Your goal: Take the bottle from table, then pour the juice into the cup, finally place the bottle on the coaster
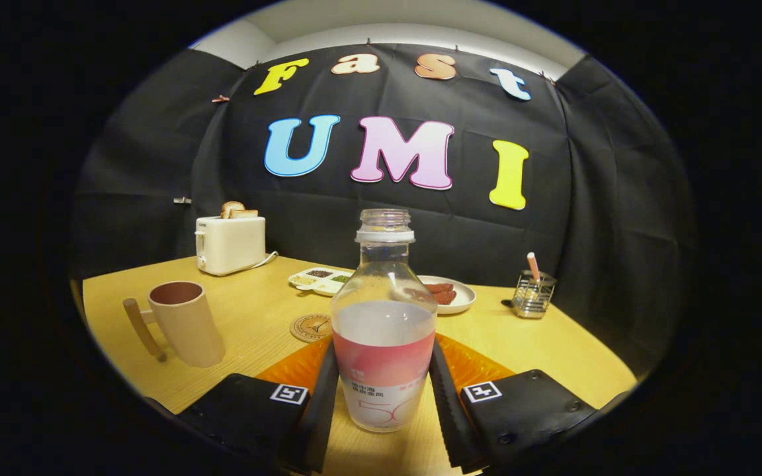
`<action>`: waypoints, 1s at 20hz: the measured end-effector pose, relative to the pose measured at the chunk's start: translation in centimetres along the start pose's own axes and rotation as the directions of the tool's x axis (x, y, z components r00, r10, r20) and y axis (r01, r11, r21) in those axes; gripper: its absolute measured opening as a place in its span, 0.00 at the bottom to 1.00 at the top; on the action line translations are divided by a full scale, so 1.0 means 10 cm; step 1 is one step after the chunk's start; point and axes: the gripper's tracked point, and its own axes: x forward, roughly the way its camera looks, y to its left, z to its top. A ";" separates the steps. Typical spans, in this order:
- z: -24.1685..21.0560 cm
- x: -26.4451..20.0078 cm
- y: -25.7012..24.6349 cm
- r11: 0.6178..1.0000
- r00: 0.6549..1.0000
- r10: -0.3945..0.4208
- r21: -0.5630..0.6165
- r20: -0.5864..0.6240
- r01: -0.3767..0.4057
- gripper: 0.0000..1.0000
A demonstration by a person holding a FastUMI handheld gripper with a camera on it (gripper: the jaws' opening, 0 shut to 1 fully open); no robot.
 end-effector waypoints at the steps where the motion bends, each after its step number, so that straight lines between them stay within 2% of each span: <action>1: 0.10 -0.01 0.02 0.999 1.000 -0.001 -0.052 0.002 0.001 0.70; 3: 0.30 -0.02 -0.01 0.988 1.000 -0.029 -0.155 -0.003 0.028 0.70; 5: 0.48 -0.03 0.08 0.975 1.000 -0.023 -0.221 -0.005 0.022 0.70; 7: 0.61 -0.04 0.15 0.946 1.000 -0.024 -0.323 -0.010 0.020 0.70; 9: 0.70 -0.02 0.31 0.915 1.000 0.012 -0.403 -0.023 -0.020 0.70; 13: 0.76 -0.05 0.53 0.822 0.999 0.016 -0.568 -0.047 -0.039 0.69; 16: 0.75 -0.03 0.68 0.739 0.998 0.010 -0.672 -0.054 -0.044 0.69; 20: 0.68 0.04 0.83 0.633 0.996 0.008 -0.771 -0.088 -0.073 0.69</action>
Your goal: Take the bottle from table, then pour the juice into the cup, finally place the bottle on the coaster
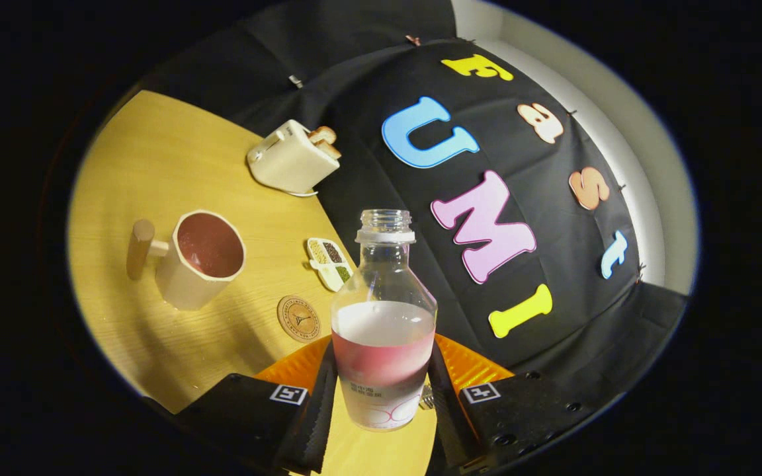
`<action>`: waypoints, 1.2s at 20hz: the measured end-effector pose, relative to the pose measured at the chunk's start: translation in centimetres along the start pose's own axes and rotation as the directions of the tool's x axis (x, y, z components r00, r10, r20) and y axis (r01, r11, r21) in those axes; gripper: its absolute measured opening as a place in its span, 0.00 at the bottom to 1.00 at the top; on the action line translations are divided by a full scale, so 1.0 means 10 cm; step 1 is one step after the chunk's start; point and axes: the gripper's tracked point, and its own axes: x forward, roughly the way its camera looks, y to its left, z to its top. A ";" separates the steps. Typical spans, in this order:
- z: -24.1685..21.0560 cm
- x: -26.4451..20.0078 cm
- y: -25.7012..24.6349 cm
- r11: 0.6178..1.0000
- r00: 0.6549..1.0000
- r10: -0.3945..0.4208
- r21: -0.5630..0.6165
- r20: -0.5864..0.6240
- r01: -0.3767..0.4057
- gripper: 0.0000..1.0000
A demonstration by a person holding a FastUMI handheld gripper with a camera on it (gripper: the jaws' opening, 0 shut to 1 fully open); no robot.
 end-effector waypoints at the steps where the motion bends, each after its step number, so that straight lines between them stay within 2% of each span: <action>1: 0.01 0.03 0.04 0.999 1.000 0.008 -0.032 -0.007 -0.009 0.69; 6: 0.00 0.10 0.21 0.984 0.999 0.033 -0.173 -0.036 -0.039 0.69; 11: -0.06 0.16 0.38 0.947 0.995 0.069 -0.308 -0.073 -0.088 0.69; 24: -0.01 0.25 0.51 0.853 0.993 0.094 -0.509 -0.065 -0.114 0.69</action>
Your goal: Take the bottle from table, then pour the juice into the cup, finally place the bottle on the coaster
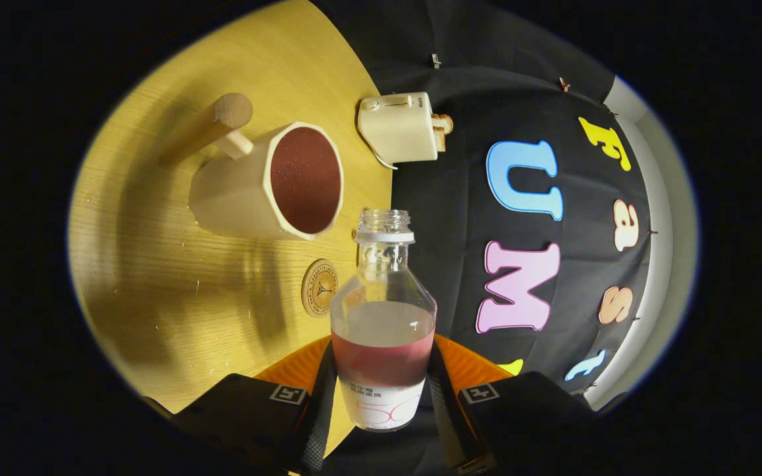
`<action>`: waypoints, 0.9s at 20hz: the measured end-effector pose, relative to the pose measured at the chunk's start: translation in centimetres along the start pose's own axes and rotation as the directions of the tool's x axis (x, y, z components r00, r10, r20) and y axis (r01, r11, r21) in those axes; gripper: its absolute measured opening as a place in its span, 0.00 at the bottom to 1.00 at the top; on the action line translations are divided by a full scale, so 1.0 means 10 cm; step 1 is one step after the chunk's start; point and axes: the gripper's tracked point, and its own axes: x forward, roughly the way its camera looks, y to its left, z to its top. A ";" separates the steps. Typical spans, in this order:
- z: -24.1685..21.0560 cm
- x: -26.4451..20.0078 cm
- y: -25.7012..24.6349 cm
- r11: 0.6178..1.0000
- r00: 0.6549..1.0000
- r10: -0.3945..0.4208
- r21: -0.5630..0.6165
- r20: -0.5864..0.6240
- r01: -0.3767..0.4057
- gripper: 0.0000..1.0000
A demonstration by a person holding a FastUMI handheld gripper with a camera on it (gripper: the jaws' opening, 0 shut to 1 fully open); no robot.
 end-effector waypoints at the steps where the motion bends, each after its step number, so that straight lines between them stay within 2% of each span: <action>1: 0.00 0.00 0.00 1.000 1.000 0.000 -0.012 -0.001 0.000 0.69; 18: 0.04 0.09 0.04 0.987 1.000 0.016 -0.158 0.003 -0.015 0.69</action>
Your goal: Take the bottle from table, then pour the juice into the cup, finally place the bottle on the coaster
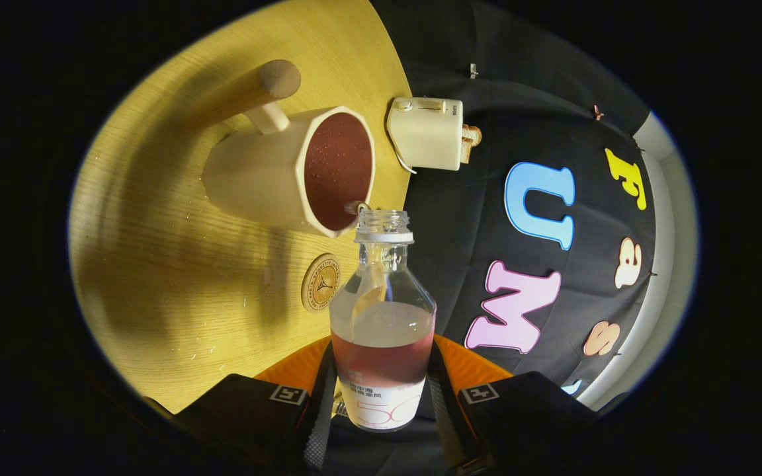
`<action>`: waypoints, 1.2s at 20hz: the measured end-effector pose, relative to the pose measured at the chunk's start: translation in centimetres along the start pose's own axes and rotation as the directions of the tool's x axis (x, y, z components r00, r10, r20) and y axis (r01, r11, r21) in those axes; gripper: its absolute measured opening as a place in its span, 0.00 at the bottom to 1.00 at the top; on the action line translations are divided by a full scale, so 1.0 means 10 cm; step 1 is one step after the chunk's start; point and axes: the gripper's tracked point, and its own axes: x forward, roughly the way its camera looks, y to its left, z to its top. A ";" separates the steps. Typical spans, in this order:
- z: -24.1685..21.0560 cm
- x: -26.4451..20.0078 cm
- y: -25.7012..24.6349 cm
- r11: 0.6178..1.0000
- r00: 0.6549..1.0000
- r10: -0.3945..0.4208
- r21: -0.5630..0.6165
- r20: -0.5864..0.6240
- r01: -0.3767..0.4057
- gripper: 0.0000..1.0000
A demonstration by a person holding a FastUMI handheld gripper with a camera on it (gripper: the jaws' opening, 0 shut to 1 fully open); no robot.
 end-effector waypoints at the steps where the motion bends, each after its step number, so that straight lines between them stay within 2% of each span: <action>1: 0.01 -0.01 -0.01 1.000 1.000 -0.001 -0.003 0.002 0.001 0.69; 24: 0.02 -0.01 -0.13 0.996 0.999 -0.034 -0.088 0.011 0.035 0.69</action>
